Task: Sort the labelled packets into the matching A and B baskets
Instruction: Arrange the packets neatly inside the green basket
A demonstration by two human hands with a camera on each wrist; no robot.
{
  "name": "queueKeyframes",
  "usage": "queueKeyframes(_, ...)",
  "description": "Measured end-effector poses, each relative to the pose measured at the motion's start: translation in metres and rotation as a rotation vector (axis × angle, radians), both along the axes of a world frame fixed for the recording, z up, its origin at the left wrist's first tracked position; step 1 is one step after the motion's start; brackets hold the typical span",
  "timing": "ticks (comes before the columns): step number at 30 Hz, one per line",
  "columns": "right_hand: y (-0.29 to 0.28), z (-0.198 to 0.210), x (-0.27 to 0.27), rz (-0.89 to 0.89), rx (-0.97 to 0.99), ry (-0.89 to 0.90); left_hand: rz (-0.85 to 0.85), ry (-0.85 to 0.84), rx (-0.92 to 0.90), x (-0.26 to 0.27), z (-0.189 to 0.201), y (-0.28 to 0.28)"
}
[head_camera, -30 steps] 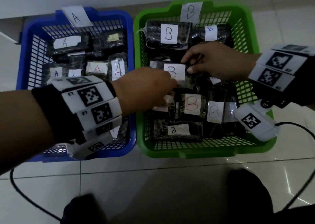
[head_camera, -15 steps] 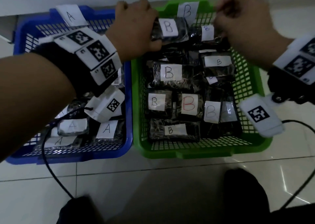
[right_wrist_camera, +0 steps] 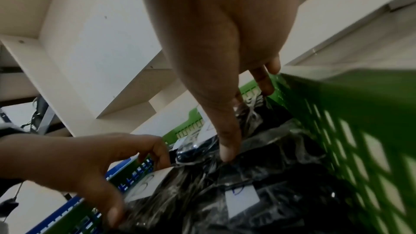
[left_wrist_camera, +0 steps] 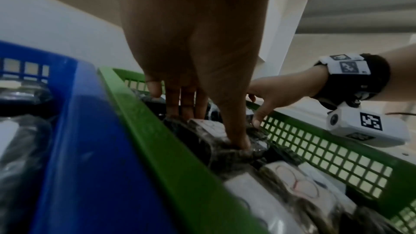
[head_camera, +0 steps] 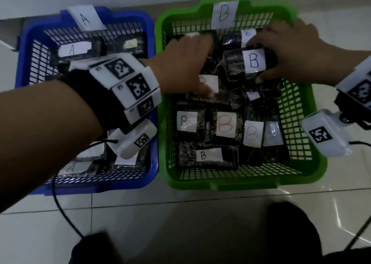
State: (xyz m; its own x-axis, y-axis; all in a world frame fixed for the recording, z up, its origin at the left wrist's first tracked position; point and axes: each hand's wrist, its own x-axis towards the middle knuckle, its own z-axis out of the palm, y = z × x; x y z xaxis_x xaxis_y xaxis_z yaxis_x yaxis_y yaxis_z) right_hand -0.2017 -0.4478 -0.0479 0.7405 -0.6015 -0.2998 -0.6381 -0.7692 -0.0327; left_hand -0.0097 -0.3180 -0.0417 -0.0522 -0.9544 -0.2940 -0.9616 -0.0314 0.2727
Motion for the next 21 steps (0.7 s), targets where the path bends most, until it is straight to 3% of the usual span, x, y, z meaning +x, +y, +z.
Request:
queueKeyframes(2,0.002,-0.004,-0.001,-0.038,-0.011,-0.011,-0.074,-0.102,0.109,0.002,-0.003,0.005)
queueKeyframes(10,-0.005,-0.016,0.010,0.018,-0.033,-0.072,-0.056,-0.175,0.269,0.017,0.009,-0.008)
queueKeyframes(18,-0.008,-0.015,0.007,0.041,0.007,-0.064,-0.098,-0.003,0.323,0.023,0.008,-0.010)
queueKeyframes(21,-0.003,-0.017,0.007,0.053,-0.031,-0.070,-0.060,0.022,0.229,0.030,0.009,-0.015)
